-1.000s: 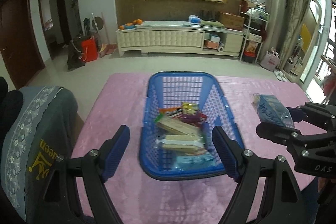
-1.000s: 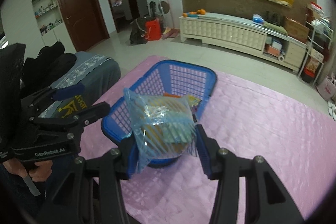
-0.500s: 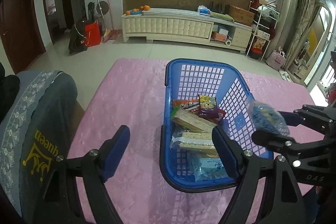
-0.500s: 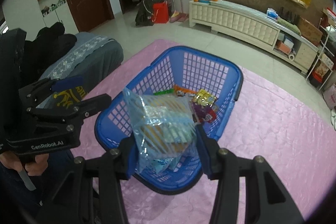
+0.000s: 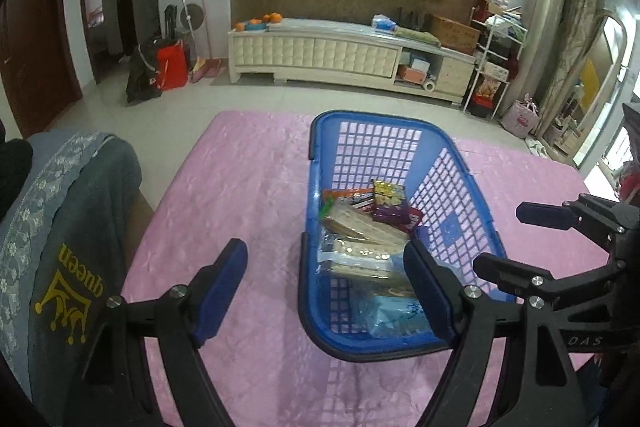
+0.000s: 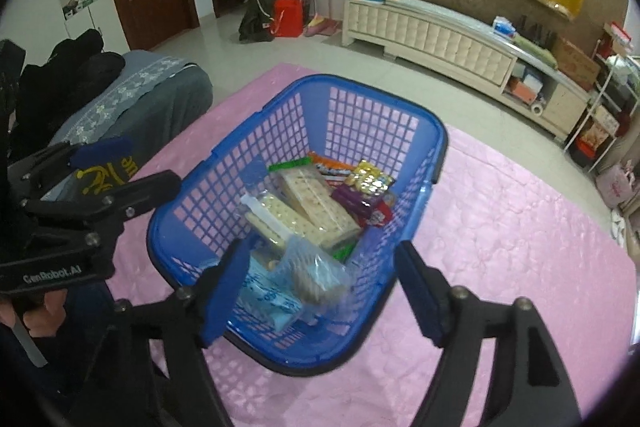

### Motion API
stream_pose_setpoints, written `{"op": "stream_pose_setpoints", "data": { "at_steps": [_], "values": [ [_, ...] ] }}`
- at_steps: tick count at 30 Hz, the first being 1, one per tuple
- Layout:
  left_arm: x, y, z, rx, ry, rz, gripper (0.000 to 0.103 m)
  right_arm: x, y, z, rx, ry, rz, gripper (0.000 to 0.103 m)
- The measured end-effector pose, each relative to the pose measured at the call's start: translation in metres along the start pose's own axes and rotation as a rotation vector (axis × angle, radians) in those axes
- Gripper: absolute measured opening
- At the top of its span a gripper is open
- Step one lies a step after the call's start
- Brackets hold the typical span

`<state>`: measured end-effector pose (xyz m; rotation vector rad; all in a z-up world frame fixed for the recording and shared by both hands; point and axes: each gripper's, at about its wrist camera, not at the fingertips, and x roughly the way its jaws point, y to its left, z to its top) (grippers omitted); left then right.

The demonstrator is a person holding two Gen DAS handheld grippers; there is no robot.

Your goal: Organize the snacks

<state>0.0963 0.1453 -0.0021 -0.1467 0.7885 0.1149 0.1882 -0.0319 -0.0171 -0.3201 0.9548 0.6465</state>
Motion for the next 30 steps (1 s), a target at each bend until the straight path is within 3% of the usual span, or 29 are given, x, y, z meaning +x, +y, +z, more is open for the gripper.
{"op": "stream_pose_setpoints", "data": {
  "at_steps": [10,17,23,25,26,27,30],
  "values": [
    [-0.026,-0.028,-0.019,0.016,-0.052,-0.095,0.079,-0.047,-0.016,-0.028,0.123,-0.064,-0.036,0.079],
    [-0.064,-0.056,-0.035,0.043,-0.134,-0.149,0.079,-0.102,-0.021,-0.059,0.186,-0.180,-0.136,0.079],
    [-0.099,-0.086,-0.050,0.110,-0.227,-0.126,0.090,-0.148,-0.026,-0.092,0.251,-0.302,-0.178,0.088],
    [-0.113,-0.097,-0.056,0.145,-0.263,-0.128,0.091,-0.163,-0.025,-0.104,0.266,-0.341,-0.186,0.097],
    [-0.119,-0.101,-0.057,0.156,-0.281,-0.122,0.094,-0.169,-0.025,-0.108,0.271,-0.356,-0.191,0.101],
    [-0.128,-0.108,-0.060,0.174,-0.309,-0.111,0.103,-0.175,-0.025,-0.112,0.278,-0.375,-0.197,0.103],
    [-0.147,-0.122,-0.068,0.216,-0.357,-0.111,0.103,-0.200,-0.024,-0.124,0.301,-0.437,-0.201,0.103]
  ]
}}
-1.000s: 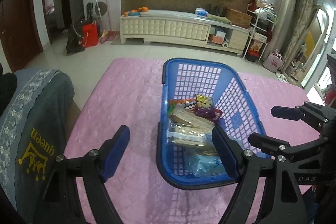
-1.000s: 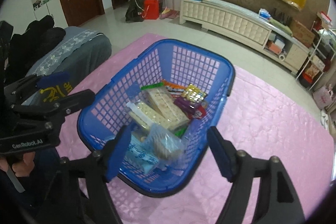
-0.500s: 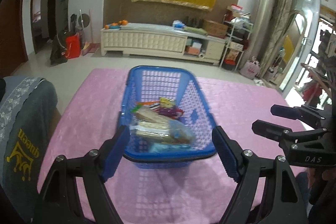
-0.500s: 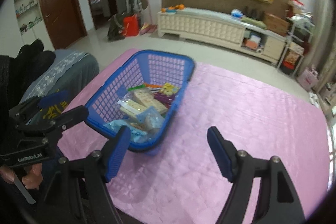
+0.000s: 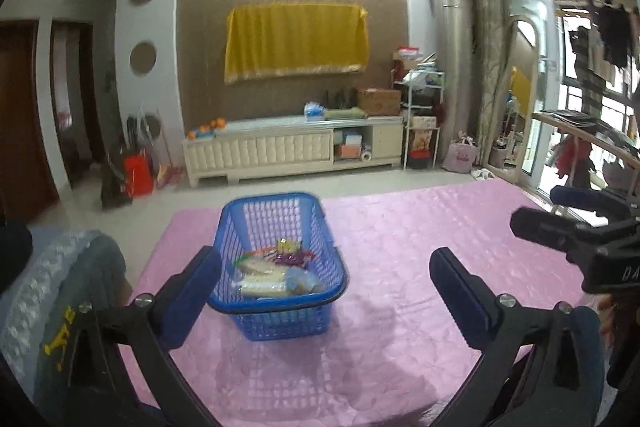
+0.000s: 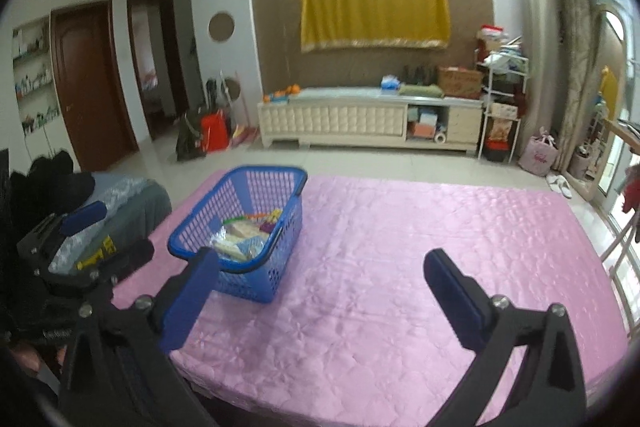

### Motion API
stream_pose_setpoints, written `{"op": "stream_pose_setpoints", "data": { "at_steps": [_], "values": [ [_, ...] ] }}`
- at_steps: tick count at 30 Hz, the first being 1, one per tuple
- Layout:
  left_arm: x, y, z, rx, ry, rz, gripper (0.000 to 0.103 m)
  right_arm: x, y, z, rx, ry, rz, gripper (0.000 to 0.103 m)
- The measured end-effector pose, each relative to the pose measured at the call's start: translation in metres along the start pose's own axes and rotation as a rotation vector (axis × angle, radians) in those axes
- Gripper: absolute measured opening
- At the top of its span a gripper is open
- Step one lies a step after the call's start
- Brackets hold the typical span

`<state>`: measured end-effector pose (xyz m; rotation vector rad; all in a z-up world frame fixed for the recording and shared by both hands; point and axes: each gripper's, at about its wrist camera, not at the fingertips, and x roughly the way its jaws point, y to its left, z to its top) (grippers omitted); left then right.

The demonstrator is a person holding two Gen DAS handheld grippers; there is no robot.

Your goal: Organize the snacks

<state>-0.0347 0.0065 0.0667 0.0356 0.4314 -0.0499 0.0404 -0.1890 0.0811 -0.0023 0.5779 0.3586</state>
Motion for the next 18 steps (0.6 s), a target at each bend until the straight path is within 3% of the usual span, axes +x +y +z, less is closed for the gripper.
{"op": "stream_pose_setpoints", "data": {
  "at_steps": [6,18],
  "values": [
    [-0.028,-0.019,0.000,-0.006,-0.021,-0.025,0.103,-0.042,0.001,-0.005,-0.026,-0.104,-0.049,0.103],
    [-0.060,-0.026,-0.004,-0.011,-0.061,-0.029,0.103,-0.074,0.010,-0.023,-0.031,-0.135,-0.046,0.103]
  ]
}}
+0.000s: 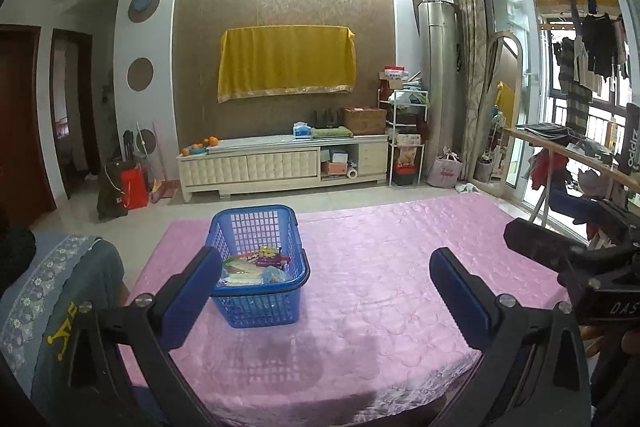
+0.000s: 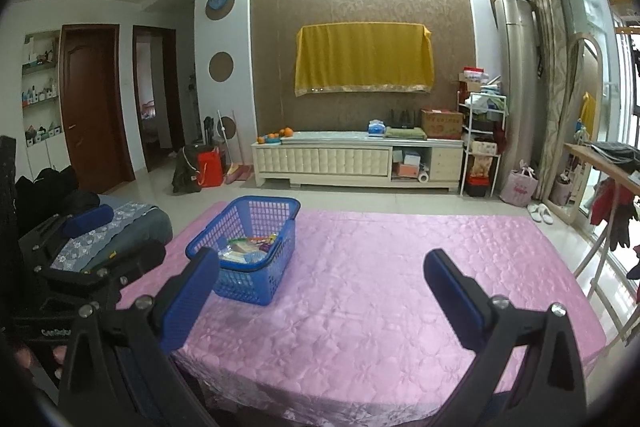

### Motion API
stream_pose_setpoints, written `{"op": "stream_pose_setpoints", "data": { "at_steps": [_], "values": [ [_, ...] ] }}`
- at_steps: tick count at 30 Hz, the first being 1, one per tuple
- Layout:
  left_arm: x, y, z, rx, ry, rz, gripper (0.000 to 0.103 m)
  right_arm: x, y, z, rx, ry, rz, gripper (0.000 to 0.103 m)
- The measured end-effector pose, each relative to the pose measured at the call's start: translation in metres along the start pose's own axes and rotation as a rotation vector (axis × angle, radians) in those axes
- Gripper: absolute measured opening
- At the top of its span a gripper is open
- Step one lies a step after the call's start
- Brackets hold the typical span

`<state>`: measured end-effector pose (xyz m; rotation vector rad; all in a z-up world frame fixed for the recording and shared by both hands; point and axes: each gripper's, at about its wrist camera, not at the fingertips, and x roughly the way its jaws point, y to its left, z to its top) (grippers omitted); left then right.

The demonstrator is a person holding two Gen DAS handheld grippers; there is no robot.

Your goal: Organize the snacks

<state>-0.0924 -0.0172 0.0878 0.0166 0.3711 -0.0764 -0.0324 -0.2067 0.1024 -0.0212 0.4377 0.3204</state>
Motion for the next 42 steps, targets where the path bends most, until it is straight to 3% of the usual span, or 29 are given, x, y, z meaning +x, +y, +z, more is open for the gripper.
{"op": "stream_pose_setpoints", "data": {
  "at_steps": [17,42],
  "values": [
    [-0.007,0.002,-0.004,-0.031,-0.004,-0.043,0.103,-0.012,0.007,-0.007,-0.004,-0.005,0.000,0.103],
    [-0.014,0.002,-0.005,-0.044,0.015,-0.043,0.103,-0.013,0.008,-0.008,0.005,0.037,0.005,0.103]
  ]
}}
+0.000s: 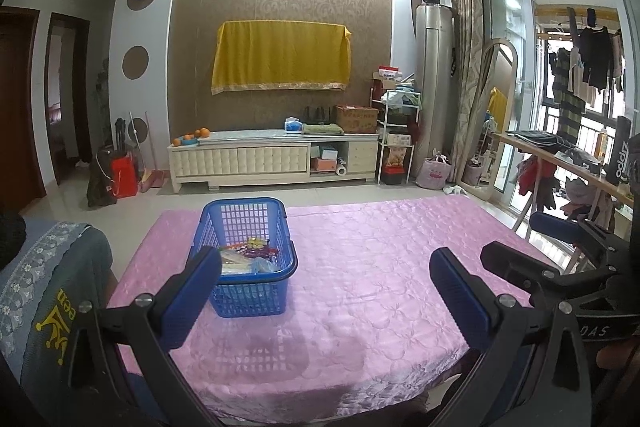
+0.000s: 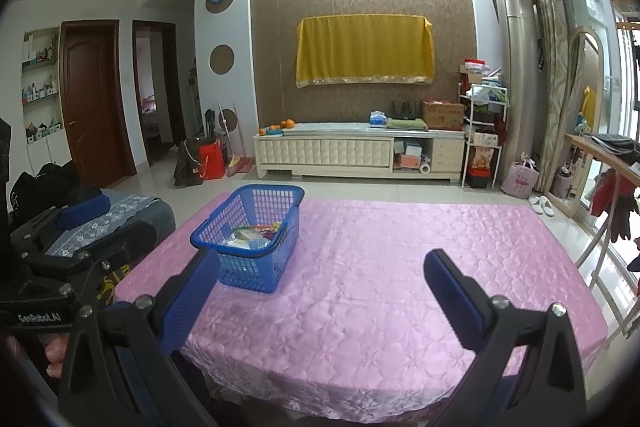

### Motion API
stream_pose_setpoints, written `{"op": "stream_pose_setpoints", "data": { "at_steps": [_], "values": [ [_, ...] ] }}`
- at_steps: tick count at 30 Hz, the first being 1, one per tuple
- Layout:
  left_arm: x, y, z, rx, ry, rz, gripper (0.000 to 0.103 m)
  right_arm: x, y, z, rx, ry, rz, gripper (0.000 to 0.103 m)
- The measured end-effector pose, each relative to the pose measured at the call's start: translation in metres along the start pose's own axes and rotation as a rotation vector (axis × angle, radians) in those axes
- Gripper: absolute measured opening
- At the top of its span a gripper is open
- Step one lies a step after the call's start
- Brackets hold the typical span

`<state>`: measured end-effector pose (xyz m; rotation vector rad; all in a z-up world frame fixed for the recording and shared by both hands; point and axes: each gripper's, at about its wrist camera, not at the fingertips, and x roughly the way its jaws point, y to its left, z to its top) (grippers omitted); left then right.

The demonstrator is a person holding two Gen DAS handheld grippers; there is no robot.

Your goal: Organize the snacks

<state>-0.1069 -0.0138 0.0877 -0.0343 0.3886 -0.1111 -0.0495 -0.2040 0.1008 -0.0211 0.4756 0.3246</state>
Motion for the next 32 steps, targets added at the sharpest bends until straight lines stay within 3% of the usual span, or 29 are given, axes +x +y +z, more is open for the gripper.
{"op": "stream_pose_setpoints", "data": {
  "at_steps": [32],
  "values": [
    [0.0023,-0.0014,-0.0034,-0.012,0.029,-0.026,0.103,0.0055,-0.0032,-0.0027,0.011,0.030,0.001,0.103]
  ]
}}
